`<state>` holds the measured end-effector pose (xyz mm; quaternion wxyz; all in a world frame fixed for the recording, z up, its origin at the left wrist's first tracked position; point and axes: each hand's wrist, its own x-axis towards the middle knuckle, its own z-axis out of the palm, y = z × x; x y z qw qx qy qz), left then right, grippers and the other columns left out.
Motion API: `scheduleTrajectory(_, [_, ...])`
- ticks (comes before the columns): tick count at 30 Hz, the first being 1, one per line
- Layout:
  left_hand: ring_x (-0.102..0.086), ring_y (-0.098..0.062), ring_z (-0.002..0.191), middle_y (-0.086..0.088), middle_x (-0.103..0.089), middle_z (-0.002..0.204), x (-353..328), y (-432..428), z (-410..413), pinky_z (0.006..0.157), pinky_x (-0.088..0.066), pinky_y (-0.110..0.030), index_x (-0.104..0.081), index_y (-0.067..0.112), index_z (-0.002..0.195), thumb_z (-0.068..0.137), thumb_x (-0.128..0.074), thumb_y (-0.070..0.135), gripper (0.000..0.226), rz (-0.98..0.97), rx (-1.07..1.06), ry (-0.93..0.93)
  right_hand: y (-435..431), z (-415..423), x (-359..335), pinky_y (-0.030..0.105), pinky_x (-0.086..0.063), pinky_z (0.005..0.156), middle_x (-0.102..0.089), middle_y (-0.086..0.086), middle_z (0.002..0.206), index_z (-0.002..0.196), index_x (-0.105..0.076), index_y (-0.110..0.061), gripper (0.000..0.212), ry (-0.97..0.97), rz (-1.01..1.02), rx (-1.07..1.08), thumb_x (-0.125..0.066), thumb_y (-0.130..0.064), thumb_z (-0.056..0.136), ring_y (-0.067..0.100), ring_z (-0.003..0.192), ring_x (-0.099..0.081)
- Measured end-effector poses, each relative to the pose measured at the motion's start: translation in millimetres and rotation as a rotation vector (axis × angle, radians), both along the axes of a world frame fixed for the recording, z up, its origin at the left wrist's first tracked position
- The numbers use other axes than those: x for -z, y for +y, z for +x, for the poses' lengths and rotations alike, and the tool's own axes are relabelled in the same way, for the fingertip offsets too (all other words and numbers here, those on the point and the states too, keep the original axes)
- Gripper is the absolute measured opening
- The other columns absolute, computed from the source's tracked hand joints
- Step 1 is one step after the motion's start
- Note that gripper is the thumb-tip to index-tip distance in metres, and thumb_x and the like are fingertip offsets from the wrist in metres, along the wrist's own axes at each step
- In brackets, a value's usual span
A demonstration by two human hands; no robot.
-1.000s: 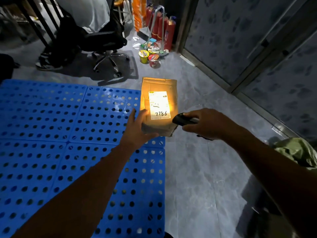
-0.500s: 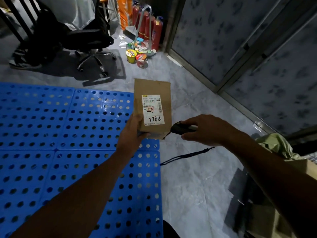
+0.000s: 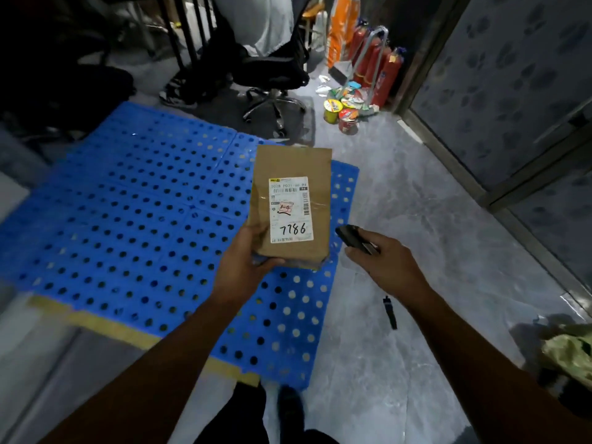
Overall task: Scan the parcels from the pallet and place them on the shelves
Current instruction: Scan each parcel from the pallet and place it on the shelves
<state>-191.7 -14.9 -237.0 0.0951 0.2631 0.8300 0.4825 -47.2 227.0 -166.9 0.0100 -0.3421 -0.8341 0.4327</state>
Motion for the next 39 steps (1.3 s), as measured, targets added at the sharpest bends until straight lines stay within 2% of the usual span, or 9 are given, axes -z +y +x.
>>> scheduleTrajectory(3, [-0.056,-0.012,0.114,0.004,-0.057,0.134,-1.4,-42.9,41.2,0.083,-0.054,-0.031,-0.048,0.018,0.142,0.081,-0.085,0.025,0.072,-0.042,-0.115,0.043,-29.4,3.2,17.2,0.017,-0.045,0.078,-0.063,-0.013,0.131,0.140,-0.058,-0.036,0.058,0.014,-0.071,-0.073,-0.074,-0.047,0.085,-0.006,0.091,-0.060])
scheduleTrajectory(7, [-0.055,-0.003,0.108,0.012,-0.057,0.128,-0.2,-105.2,90.8,0.080,-0.040,-0.003,-0.050,0.020,0.138,0.077,-0.089,0.022,0.073,-0.050,-0.280,0.014,-88.1,8.9,30.9,0.011,-0.050,0.064,-0.066,-0.031,0.103,0.134,-0.060,-0.044,0.050,0.026,-0.138,-0.236,-0.073,-0.045,0.086,-0.009,0.076,-0.063])
scheduleTrajectory(9, [-0.059,-0.009,0.104,0.007,-0.059,0.125,1.3,-136.7,109.4,0.079,-0.039,-0.001,-0.052,0.017,0.136,0.074,-0.091,0.016,0.073,-0.033,-0.365,0.003,-118.2,9.4,34.5,0.018,-0.052,0.058,-0.069,-0.025,0.092,0.129,-0.061,-0.049,0.044,0.029,-0.149,-0.311,-0.072,-0.044,0.087,-0.003,0.078,-0.066])
scheduleTrajectory(14, [-0.052,0.007,0.103,0.014,-0.057,0.124,-2.3,-213.2,149.1,0.075,-0.039,0.003,-0.052,0.020,0.132,0.071,-0.084,0.041,0.072,-0.026,-0.578,0.014,-193.4,-5.3,31.0,0.021,-0.055,0.061,-0.069,-0.022,0.101,0.131,-0.061,-0.046,0.043,0.025,-0.099,-0.516,-0.069,-0.046,0.089,-0.009,0.077,-0.063])
scheduleTrajectory(18, [-0.054,0.019,0.102,0.017,-0.056,0.124,-6.4,-275.0,173.4,0.074,-0.042,0.002,-0.048,0.030,0.129,0.069,-0.082,0.044,0.070,0.012,-0.737,0.034,-263.9,-21.8,23.7,0.044,-0.059,0.082,-0.068,-0.011,0.121,0.143,-0.054,-0.036,0.054,0.011,-0.070,-0.665,-0.066,-0.044,0.091,0.011,0.097,-0.068])
scheduleTrajectory(23, [-0.056,0.008,0.103,0.015,-0.056,0.127,-2.7,-374.3,199.6,0.077,-0.044,-0.007,-0.046,0.031,0.131,0.069,-0.080,0.042,0.071,0.033,-0.864,0.042,-373.2,-34.3,19.0,0.025,-0.049,0.090,-0.056,-0.011,0.142,0.146,-0.050,-0.034,0.061,0.028,-0.051,-0.796,-0.067,-0.049,0.088,0.012,0.124,-0.057])
scheduleTrajectory(30, [-0.061,-0.005,0.101,0.013,-0.059,0.125,-3.4,-536.6,241.7,0.073,-0.044,-0.011,-0.043,0.044,0.126,0.067,-0.081,0.041,0.071,0.033,-0.981,0.055,-546.5,-28.8,15.7,0.017,-0.040,0.087,-0.058,-0.015,0.139,0.141,-0.055,-0.037,0.062,0.053,-0.037,-0.909,-0.070,-0.053,0.084,0.007,0.125,-0.053])
scheduleTrajectory(34, [-0.062,-0.004,0.102,0.017,-0.059,0.124,-2.3,-619.1,266.7,0.075,-0.047,-0.014,-0.039,0.056,0.124,0.067,-0.081,0.043,0.071,0.029,-1.048,0.030,-637.4,-20.4,19.7,0.028,-0.047,0.098,-0.058,-0.008,0.141,0.142,-0.054,-0.038,0.063,0.048,-0.047,-0.977,-0.069,-0.053,0.083,0.013,0.128,-0.053])
scheduleTrajectory(39, [-0.058,0.018,0.105,0.044,-0.050,0.120,6.1,-701.7,292.7,0.075,-0.045,-0.001,-0.041,0.059,0.123,0.067,-0.079,0.050,0.069,0.050,-1.137,-0.029,-734.7,-18.2,36.9,0.030,-0.044,0.103,-0.054,-0.007,0.145,0.144,-0.051,-0.039,0.063,-0.024,-0.071,-1.087,-0.068,-0.055,0.085,0.014,0.131,-0.051])
